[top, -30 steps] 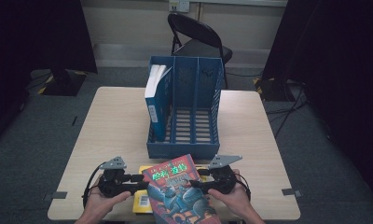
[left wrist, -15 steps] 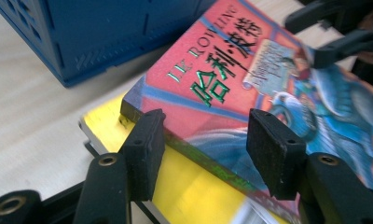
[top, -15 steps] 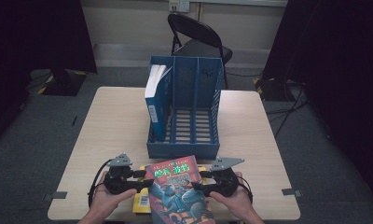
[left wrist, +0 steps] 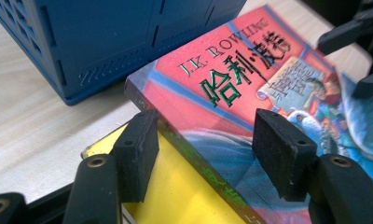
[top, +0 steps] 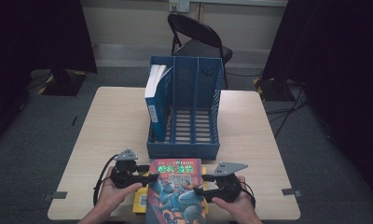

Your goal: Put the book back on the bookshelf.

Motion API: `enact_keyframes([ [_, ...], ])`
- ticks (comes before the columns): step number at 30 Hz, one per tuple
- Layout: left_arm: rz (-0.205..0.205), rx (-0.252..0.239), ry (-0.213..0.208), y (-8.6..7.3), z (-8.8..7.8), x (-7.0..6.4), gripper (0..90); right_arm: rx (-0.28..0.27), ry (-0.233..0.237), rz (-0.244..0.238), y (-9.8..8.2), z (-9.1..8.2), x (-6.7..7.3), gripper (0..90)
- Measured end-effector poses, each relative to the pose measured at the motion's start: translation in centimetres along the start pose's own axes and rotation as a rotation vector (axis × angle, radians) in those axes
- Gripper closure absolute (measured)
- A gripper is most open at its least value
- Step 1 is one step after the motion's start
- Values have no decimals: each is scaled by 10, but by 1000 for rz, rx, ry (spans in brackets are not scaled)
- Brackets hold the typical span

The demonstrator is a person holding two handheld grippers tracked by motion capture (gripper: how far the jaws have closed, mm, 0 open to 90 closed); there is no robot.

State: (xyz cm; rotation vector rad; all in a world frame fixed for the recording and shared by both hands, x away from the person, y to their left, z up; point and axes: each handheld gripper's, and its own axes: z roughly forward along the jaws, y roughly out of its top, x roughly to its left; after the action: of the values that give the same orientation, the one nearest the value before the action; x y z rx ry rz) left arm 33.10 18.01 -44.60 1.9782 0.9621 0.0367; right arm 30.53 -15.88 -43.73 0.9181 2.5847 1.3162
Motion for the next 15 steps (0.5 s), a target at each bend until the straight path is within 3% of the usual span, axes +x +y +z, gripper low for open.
enact_keyframes([
  [3,13,-2,8,-2,0,-4,394,2,-9,12,1,1,-2,318],
  [4,16,-6,11,-2,0,-5,382,4,-5,41,1,3,-4,305],
  [8,25,-5,12,-3,0,-5,369,14,12,79,4,10,-9,249],
  [15,34,-26,11,-6,1,-6,354,5,-19,103,7,17,-8,199],
])
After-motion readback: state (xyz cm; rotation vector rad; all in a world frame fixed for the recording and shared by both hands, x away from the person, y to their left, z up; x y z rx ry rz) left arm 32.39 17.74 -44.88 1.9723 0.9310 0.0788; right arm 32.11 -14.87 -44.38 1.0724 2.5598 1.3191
